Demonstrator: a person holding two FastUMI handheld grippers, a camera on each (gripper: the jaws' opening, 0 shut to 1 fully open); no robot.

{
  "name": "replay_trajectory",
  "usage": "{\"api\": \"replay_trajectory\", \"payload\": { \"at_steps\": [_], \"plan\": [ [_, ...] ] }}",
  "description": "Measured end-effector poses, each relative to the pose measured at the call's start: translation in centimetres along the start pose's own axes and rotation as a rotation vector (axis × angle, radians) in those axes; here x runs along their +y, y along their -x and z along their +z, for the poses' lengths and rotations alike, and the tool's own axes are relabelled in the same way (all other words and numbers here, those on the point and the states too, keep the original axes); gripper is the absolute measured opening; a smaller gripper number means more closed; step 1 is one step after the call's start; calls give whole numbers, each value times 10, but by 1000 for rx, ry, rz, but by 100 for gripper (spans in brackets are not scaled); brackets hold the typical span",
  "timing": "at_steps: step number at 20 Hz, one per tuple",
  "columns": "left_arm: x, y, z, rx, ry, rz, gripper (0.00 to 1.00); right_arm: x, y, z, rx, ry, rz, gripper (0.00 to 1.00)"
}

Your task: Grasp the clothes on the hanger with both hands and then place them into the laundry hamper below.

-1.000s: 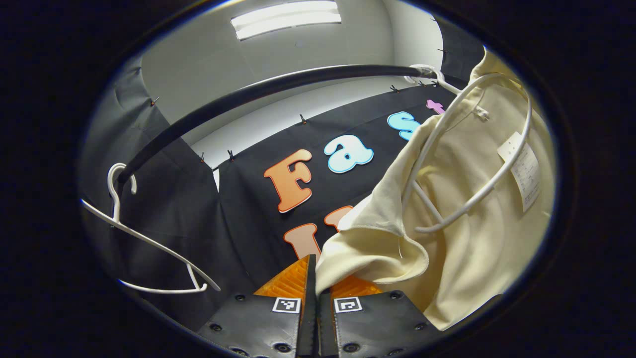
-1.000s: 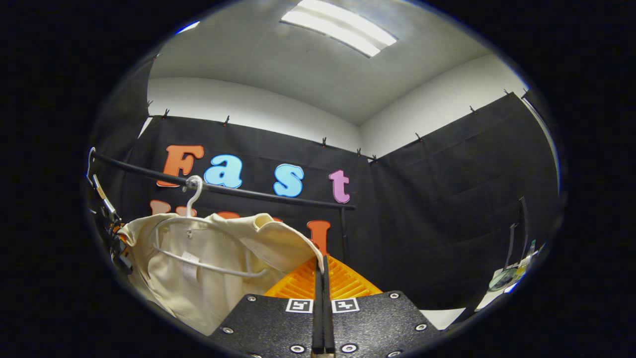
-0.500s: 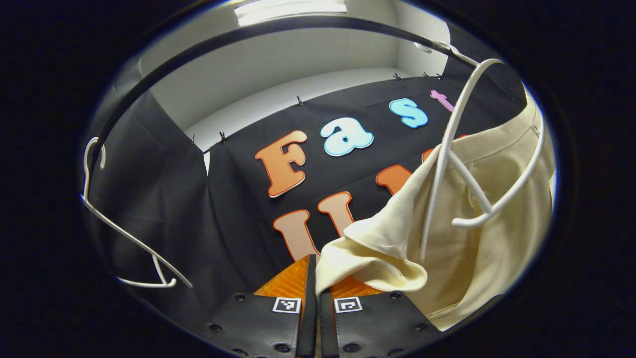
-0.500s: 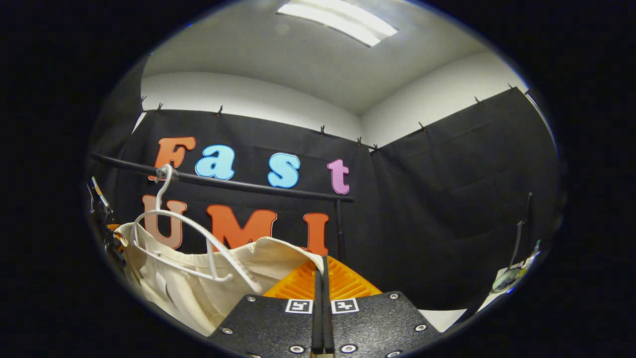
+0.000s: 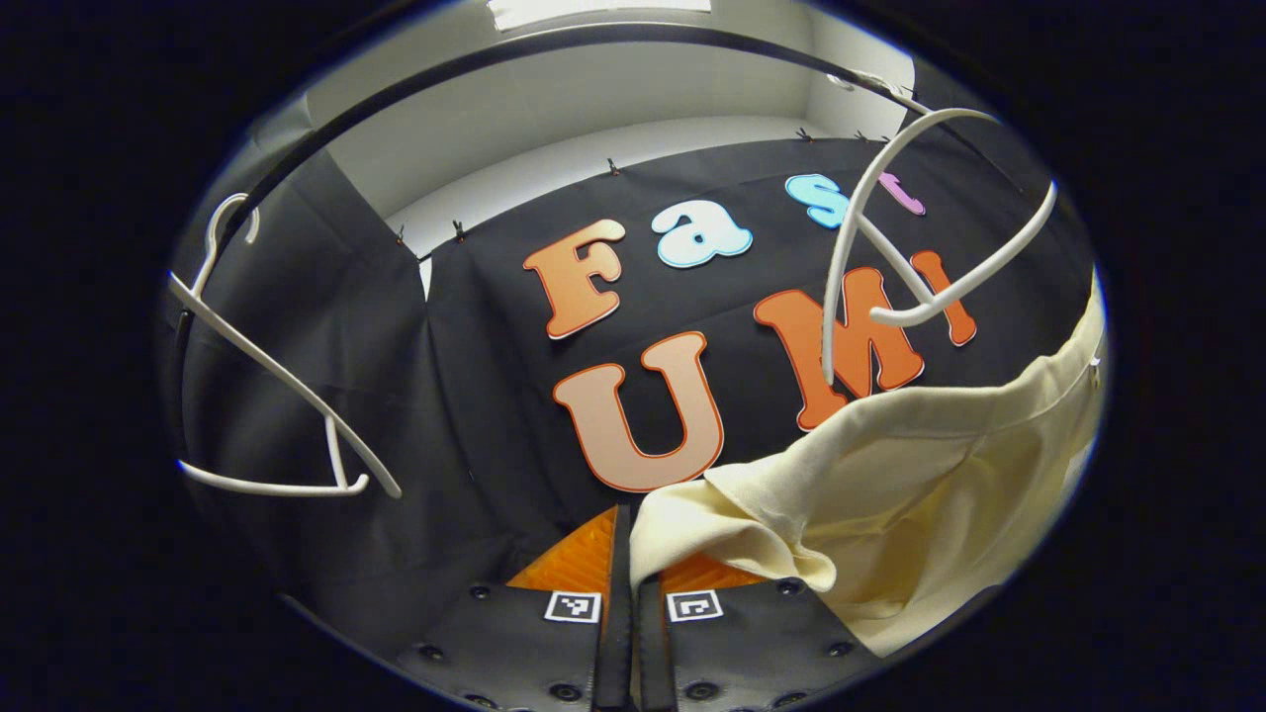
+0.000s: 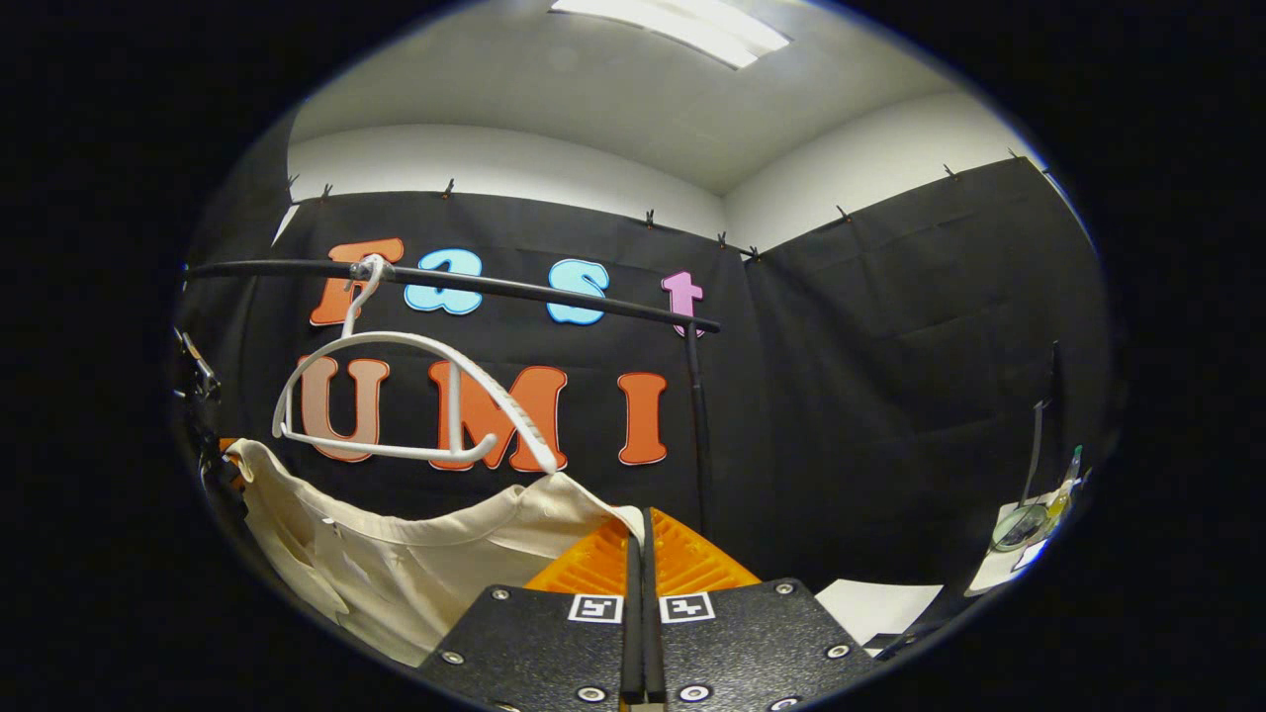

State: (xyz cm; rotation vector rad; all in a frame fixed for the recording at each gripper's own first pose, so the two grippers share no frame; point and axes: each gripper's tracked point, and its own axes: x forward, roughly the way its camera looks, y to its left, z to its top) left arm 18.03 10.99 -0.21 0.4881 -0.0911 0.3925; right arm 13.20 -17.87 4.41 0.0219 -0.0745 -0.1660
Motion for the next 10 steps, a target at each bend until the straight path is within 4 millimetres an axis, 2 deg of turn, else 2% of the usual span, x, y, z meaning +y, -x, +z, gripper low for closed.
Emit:
{"api": "replay_trajectory", "payload": {
  "at_steps": [5, 10],
  "plan": [
    [-8, 45, 11, 3, 57, -90, 10, 22, 43, 15, -10, 19, 42, 0],
    [-20, 94, 17, 24, 106, -186, 10, 71, 78, 7, 16, 30, 150, 0]
  ]
}}
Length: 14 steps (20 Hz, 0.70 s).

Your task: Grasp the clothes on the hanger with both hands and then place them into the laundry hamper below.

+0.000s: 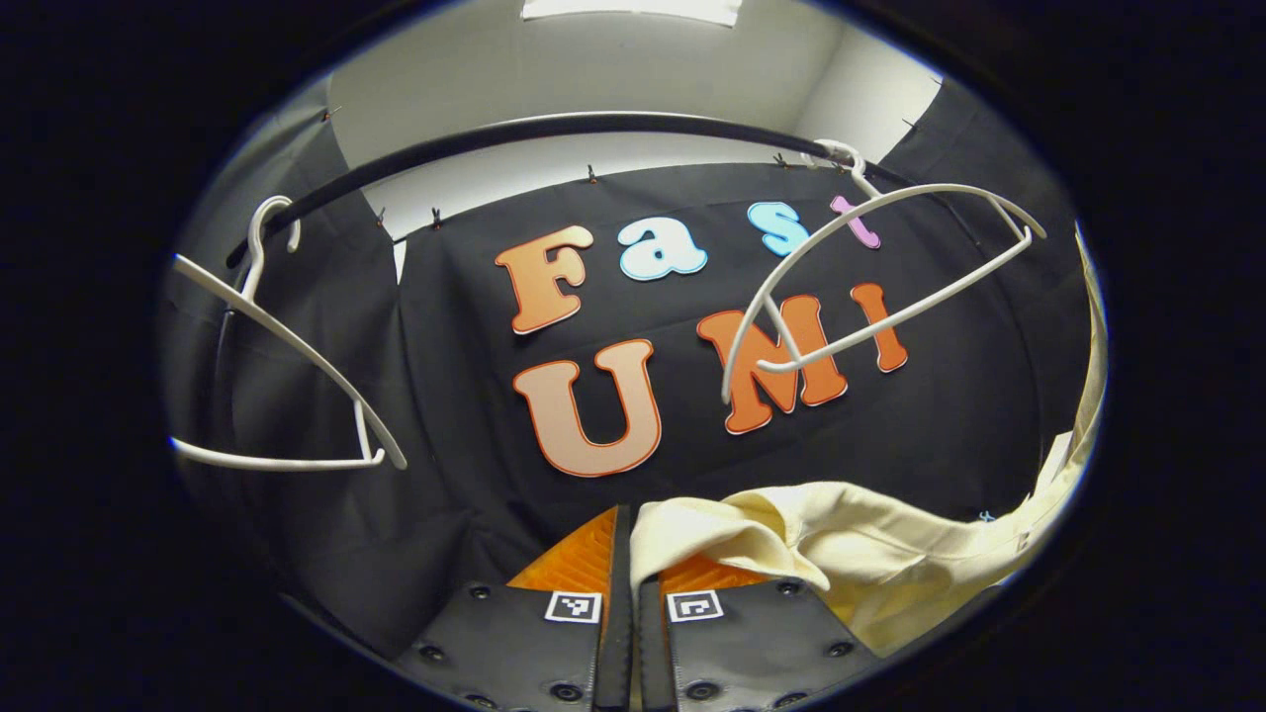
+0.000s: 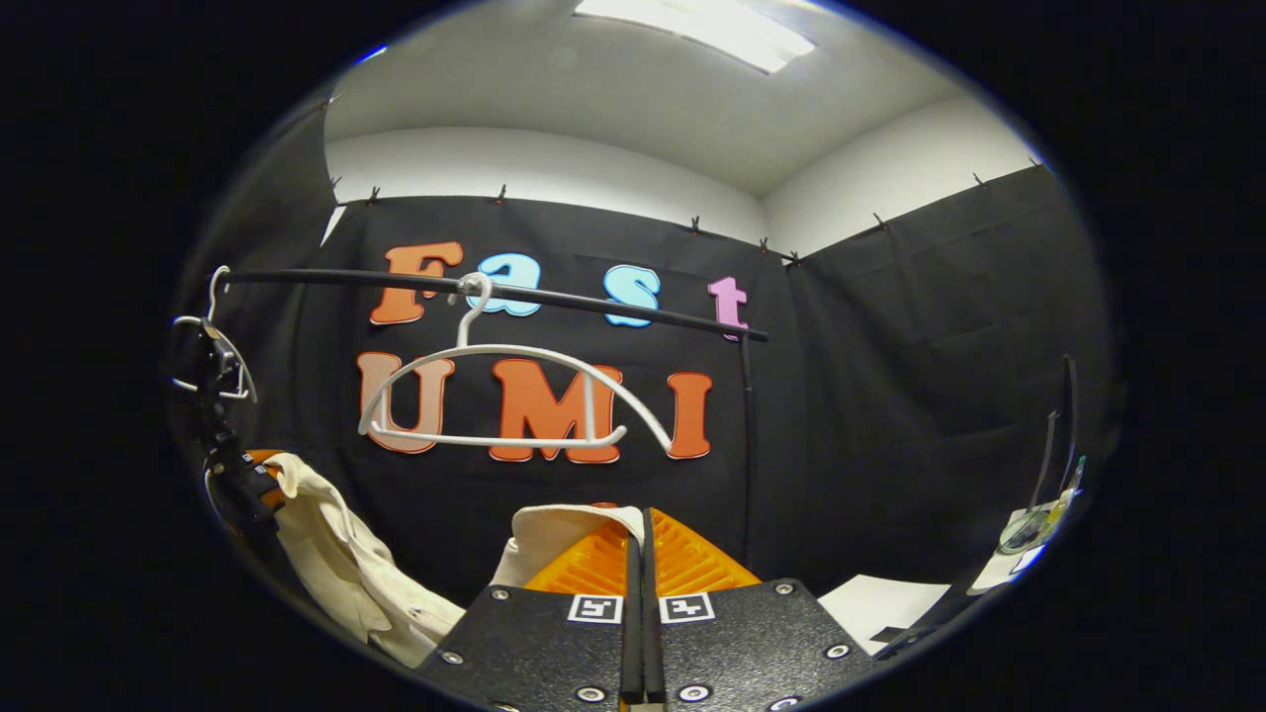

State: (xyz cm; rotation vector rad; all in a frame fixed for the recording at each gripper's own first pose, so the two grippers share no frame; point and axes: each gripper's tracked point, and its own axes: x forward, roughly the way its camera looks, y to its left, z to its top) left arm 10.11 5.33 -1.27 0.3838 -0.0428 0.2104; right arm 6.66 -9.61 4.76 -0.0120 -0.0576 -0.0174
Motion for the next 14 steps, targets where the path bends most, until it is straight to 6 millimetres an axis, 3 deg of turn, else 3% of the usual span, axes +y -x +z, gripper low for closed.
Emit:
{"api": "replay_trajectory", "payload": {
  "at_steps": [3, 7, 14],
  "plan": [
    [-12, 24, -4, 17, 24, -43, 10, 33, 12, -11, 23, 5, 74, 0],
    [-38, 55, -16, 53, 34, -132, 11, 75, 27, -45, 114, -17, 183, 0],
    [-79, 107, -64, 217, 172, -266, 11, 134, 53, -114, 264, -38, 320, 0]
  ]
}}
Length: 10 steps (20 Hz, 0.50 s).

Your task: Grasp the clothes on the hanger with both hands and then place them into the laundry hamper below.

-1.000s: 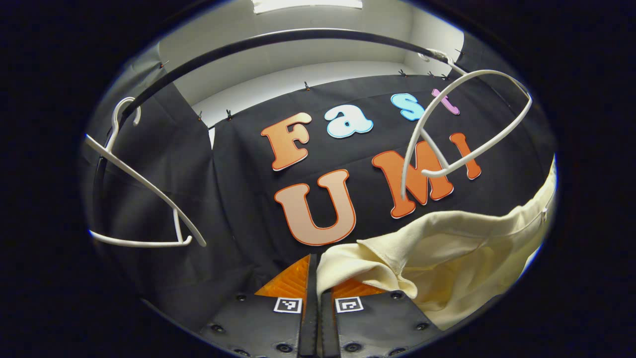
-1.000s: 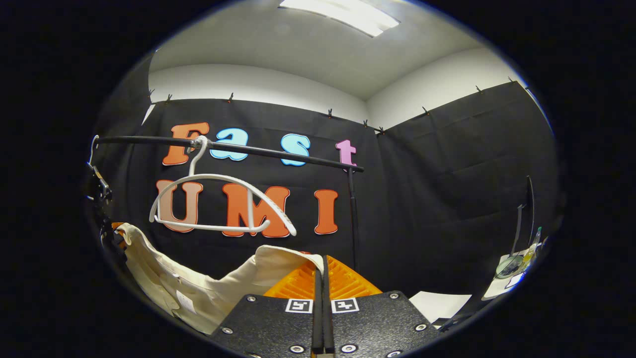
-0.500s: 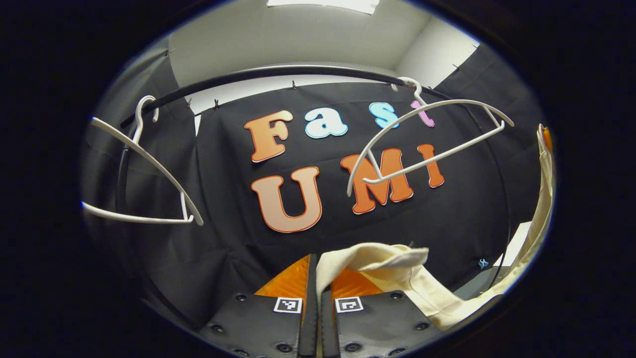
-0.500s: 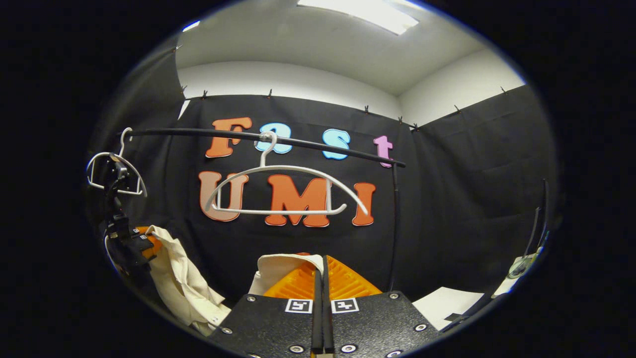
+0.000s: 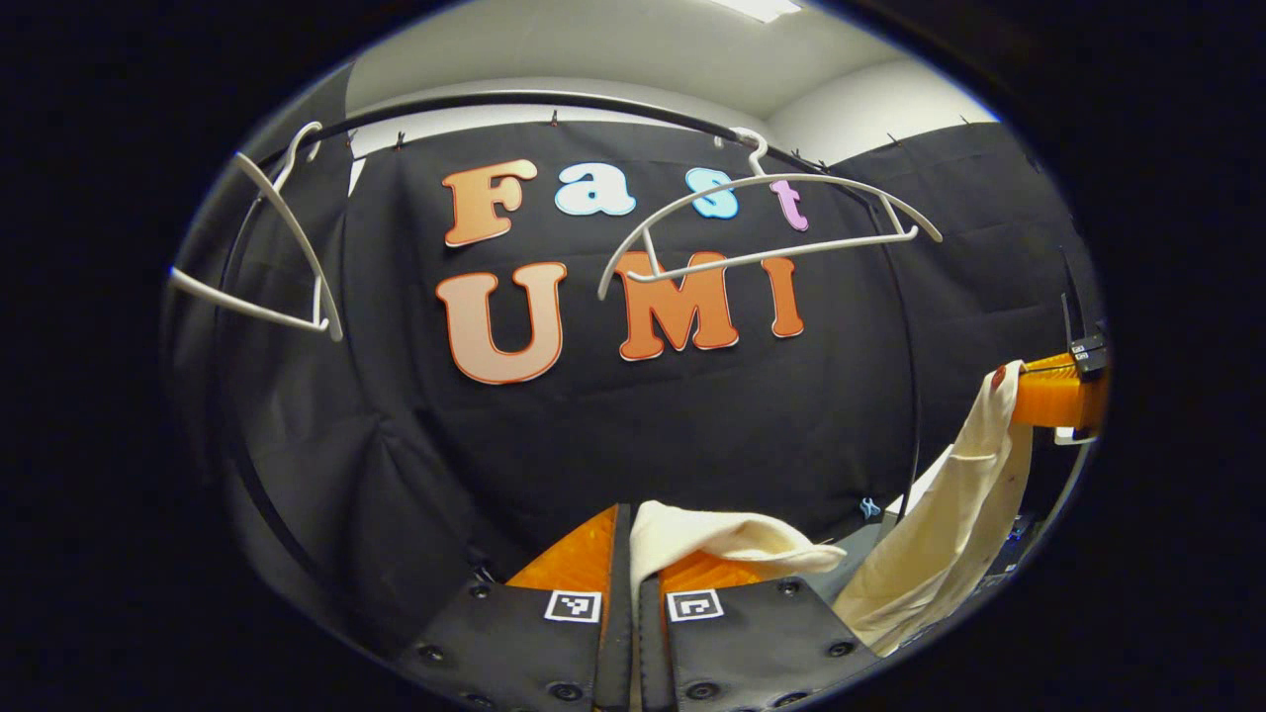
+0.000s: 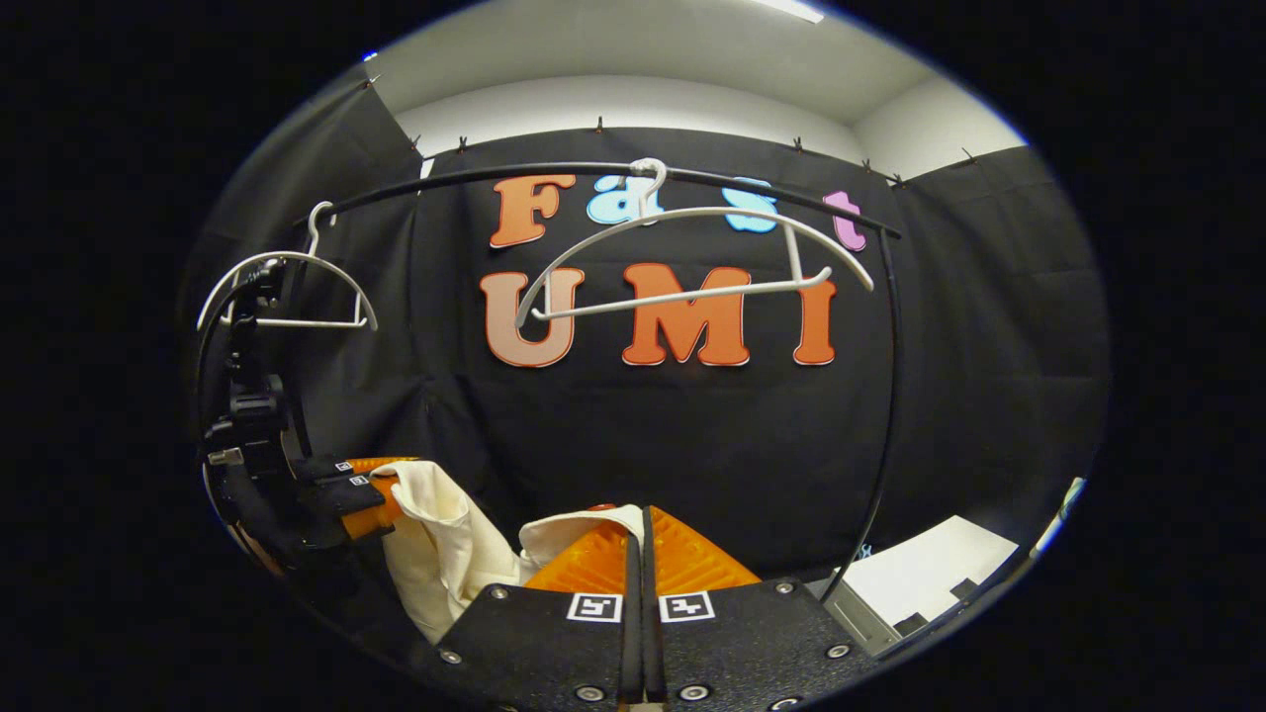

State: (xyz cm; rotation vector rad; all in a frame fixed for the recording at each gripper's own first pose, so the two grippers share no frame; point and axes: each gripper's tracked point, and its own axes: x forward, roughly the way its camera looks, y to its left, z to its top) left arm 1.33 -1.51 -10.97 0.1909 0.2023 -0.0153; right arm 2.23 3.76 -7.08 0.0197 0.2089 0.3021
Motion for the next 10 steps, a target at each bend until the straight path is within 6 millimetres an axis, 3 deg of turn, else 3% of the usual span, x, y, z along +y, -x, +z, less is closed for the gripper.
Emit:
{"api": "replay_trajectory", "payload": {
  "at_steps": [3, 10],
  "plan": [
    [-19, 6, -23, 53, 75, -71, 10, 15, -8, -29, 54, -16, 40, 0],
    [-51, -2, -103, 272, 166, -122, 11, 21, -36, -121, 268, -71, 51, 0]
  ]
}}
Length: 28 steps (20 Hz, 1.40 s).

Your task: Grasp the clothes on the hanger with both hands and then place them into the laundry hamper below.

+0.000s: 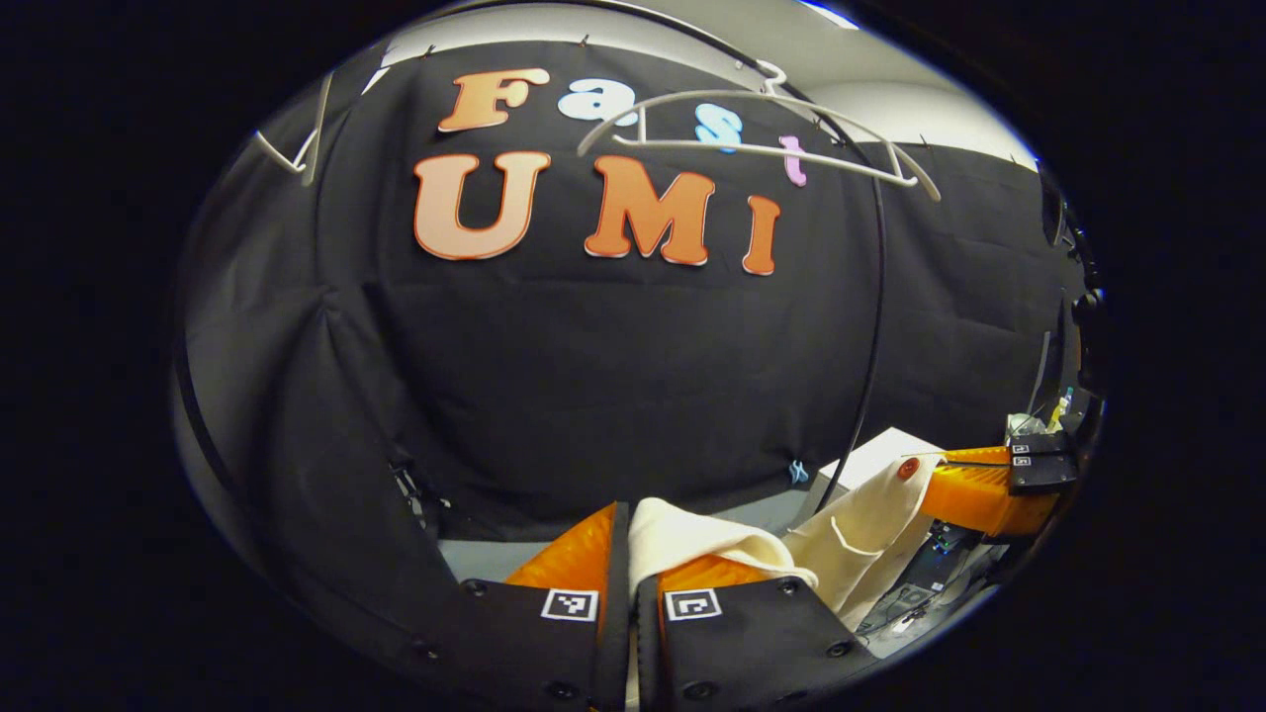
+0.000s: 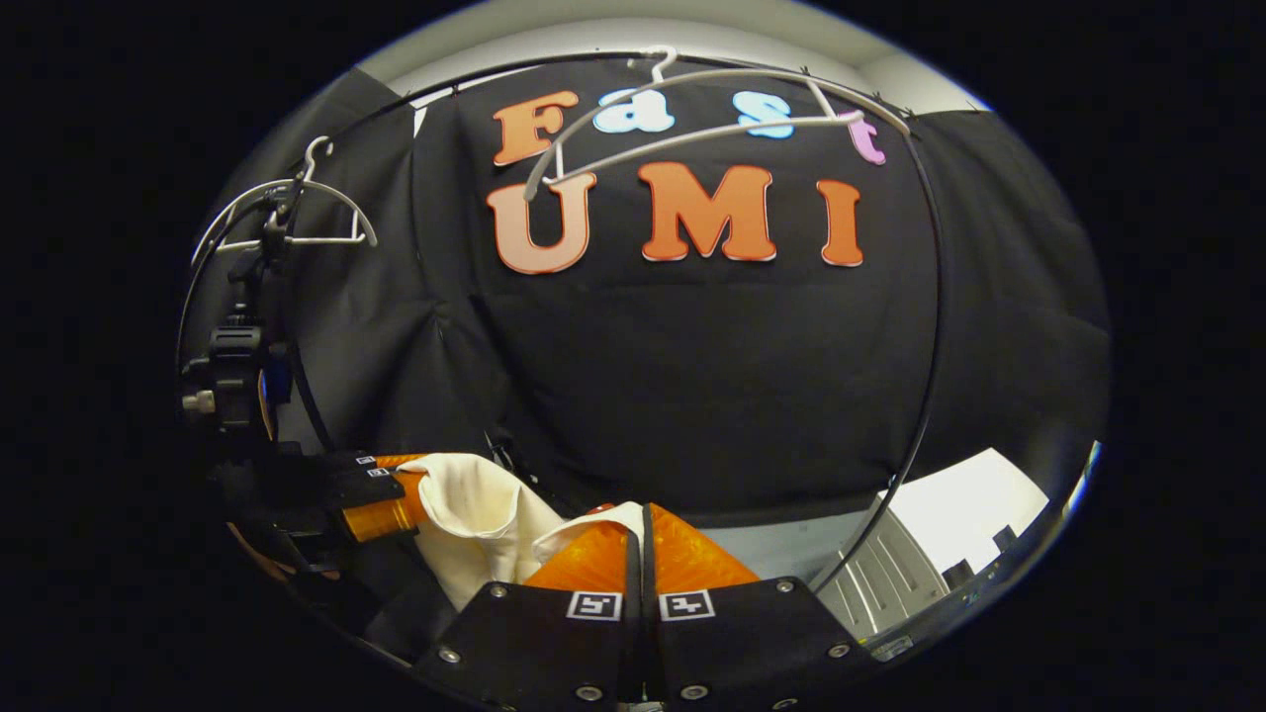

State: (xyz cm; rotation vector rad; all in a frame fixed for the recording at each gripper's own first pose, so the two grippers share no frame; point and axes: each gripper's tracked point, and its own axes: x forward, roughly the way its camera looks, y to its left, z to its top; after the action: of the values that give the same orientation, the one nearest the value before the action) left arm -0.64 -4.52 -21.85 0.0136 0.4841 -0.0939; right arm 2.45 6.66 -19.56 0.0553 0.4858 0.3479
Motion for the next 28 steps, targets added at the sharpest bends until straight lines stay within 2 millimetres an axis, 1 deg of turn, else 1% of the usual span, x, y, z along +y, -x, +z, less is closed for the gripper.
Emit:
{"api": "replay_trajectory", "payload": {
  "at_steps": [2, 3, 4, 6, 9, 11, 14, 15, 16, 17, 18, 19, 20, 21, 22, 23, 24, 26, 28],
  "plan": [
    [-3, -6, -16, 44, 4, -13, 11, -2, -4, -21, 47, -12, -2, 1],
    [-4, -9, -23, 60, 8, -16, 11, -2, -3, -27, 64, -8, -5, 1],
    [-4, -12, -30, 77, 14, -16, 10, -1, -5, -35, 83, -2, -8, 2],
    [-2, -17, -42, 114, 35, -13, 12, 2, -9, -49, 120, -1, -4, 3],
    [-3, -19, -54, 145, 80, -8, 12, 6, -13, -58, 143, 0, -1, 3],
    [-2, -17, -66, 179, 70, -6, 13, 4, -11, -67, 167, 4, -10, 4],
    [1, -14, -77, 223, 59, -6, 14, 4, -12, -78, 199, -4, -4, 6],
    [1, -13, -85, 247, 58, -7, 27, 1, -13, -83, 218, 0, -14, 7],
    [3, -13, -93, 273, 56, -2, 29, -1, -13, -88, 236, 5, -20, 11],
    [5, -14, -99, 295, 55, 3, 37, -2, -11, -93, 267, 13, -30, 10],
    [6, -13, -107, 319, 61, 2, 42, -4, -11, -106, 291, 20, -36, 32],
    [7, -12, -115, 344, 71, 5, 47, -5, -10, -114, 316, 24, -39, 37],
    [7, -10, -118, 358, 82, 6, 51, -4, -9, -116, 312, 16, -36, 45],
    [9, -9, -118, 356, 86, 9, 63, -5, -9, -115, 305, 10, -38, 48],
    [14, -10, -117, 351, 79, 17, 70, -6, -7, -112, 301, 12, -44, 54],
    [16, -10, -115, 343, 70, 21, 80, -9, -8, -108, 294, 16, -55, 57],
    [15, -9, -112, 332, 62, 24, 82, -12, -8, -104, 287, 12, -68, 63],
    [13, -8, -105, 314, 62, 20, 82, -14, -7, -104, 280, -7, -77, 69],
    [13, -5, -100, 298, 55, 18, 82, -15, -5, -106, 282, -12, -78, 71]
  ]
}}
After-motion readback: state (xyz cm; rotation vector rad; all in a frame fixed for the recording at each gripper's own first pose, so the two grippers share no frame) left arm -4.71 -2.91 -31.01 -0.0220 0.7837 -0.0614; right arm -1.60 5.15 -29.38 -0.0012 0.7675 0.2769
